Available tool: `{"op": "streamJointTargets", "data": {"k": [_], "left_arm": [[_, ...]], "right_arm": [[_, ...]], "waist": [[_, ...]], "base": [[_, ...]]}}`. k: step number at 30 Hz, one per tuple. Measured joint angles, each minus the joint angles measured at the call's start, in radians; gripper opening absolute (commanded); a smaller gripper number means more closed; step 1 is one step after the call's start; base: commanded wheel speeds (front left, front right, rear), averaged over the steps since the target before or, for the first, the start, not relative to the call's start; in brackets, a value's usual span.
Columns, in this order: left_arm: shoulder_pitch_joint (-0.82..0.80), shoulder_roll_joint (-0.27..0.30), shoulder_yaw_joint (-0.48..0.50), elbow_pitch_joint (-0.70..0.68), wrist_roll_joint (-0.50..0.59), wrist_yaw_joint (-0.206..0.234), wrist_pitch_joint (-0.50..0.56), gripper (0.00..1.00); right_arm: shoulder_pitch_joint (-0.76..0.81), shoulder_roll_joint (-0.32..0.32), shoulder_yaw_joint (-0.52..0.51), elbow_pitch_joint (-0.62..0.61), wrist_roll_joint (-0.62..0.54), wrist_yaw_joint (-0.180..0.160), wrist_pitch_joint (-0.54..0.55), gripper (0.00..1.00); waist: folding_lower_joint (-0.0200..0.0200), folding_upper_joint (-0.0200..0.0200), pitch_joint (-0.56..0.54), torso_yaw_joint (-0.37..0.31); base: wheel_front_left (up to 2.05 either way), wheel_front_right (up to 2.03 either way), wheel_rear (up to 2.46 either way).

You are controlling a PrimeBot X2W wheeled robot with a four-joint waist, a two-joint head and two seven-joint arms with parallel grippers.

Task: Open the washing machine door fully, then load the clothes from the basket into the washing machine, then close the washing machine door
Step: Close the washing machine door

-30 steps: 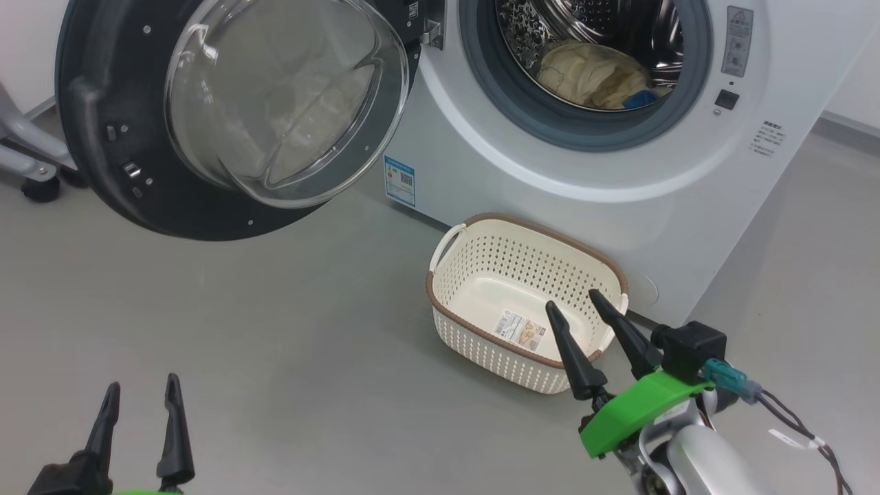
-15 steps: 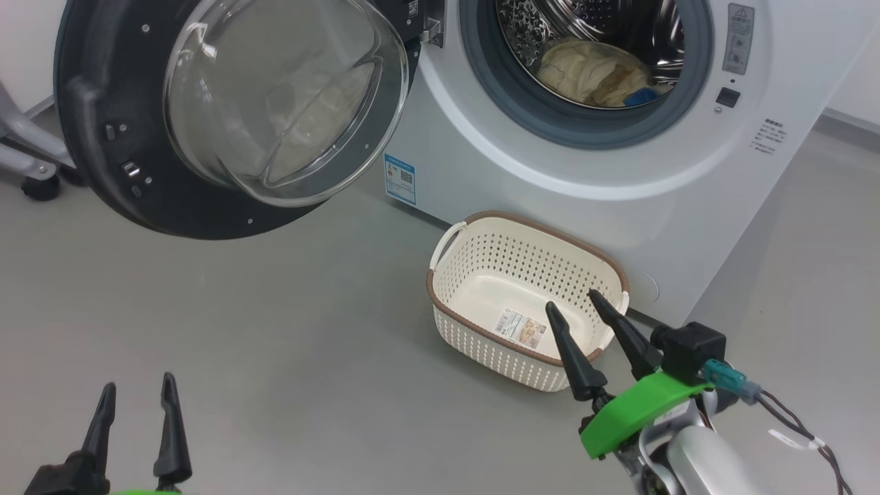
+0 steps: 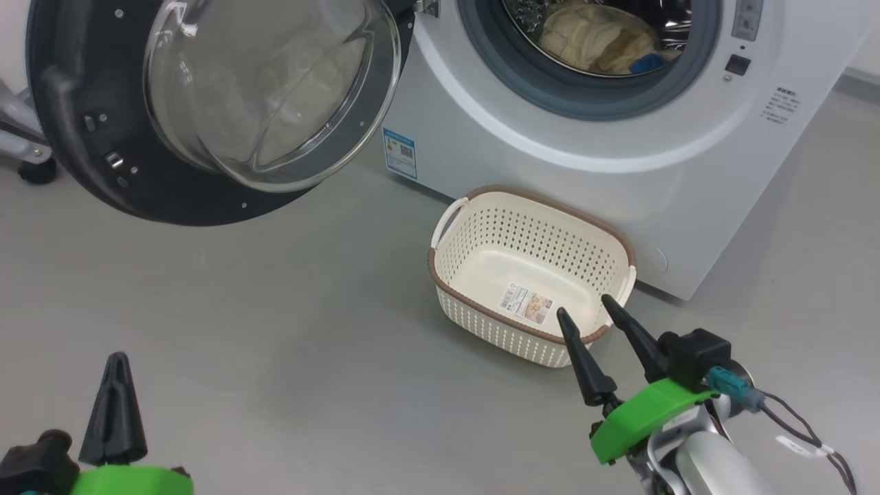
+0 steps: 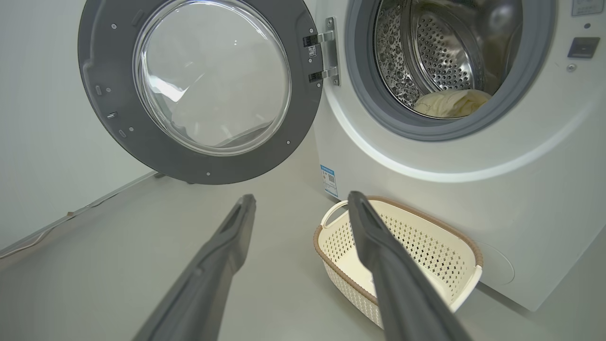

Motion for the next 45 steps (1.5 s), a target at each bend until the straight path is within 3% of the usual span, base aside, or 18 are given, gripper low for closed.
{"op": "streamJointTargets", "data": {"k": [5, 11, 17, 30, 33, 35, 39, 45], "left_arm": [[-0.033, 0.02, 0.077, -0.01, -0.045, -0.009, 0.0, 0.0], [-0.118, 0.097, 0.209, -0.016, -0.113, -0.023, 0.0, 0.0], [-0.252, 0.249, 0.312, 0.034, -0.183, -0.027, -0.005, 0.0], [-0.59, 0.588, 0.362, 0.474, -0.511, -0.034, -0.006, 0.0], [-0.651, 0.616, 0.357, 0.576, -0.598, -0.034, 0.02, 0.0], [-0.715, 0.616, 0.372, 0.649, -0.715, -0.034, 0.093, 0.0], [-0.832, 0.633, 0.412, 0.76, -0.849, -0.034, 0.194, 0.0], [-0.933, 0.699, 0.448, 0.895, -0.932, -0.033, 0.286, 0.0]], "right_arm": [[-0.001, -0.001, -0.017, -0.008, -0.052, 0.0, 0.0, 1.0], [-0.014, -0.003, -0.043, -0.023, -0.113, 0.0, 0.014, 1.0], [-0.065, -0.009, -0.061, -0.062, -0.157, 0.0, 0.037, 1.0], [-0.14, -0.016, -0.031, -0.085, -0.19, 0.0, 0.075, 1.0], [-0.165, -0.016, -0.027, -0.083, -0.184, 0.0, 0.071, 1.0], [-0.173, -0.016, -0.025, -0.08, -0.184, 0.0, 0.068, 1.0], [-0.173, -0.016, -0.023, -0.07, -0.184, 0.0, 0.055, 1.0], [-0.19, -0.016, -0.014, -0.056, -0.183, 0.0, 0.043, 1.0]], "waist": [[0.0, 0.0, 0.047, -0.013], [0.0, 0.0, 0.134, -0.057], [0.0001, 0.0, 0.225, -0.1], [0.0, 0.0, 0.359, -0.214], [0.0, 0.0, 0.372, -0.247], [0.0, 0.0, 0.382, -0.266], [0.0001, 0.0, 0.4, -0.299], [0.0001, 0.0, 0.417, -0.338]], "base": [[0.0, 0.0, 0.0], [0.0, 0.0, 0.0], [0.0, 0.0, 0.0], [0.0, 0.0, 0.0], [0.0, 0.0, 0.0], [0.0, 0.0, 0.0], [0.0, 0.0, 0.0], [0.0, 0.0, 0.0]]}}
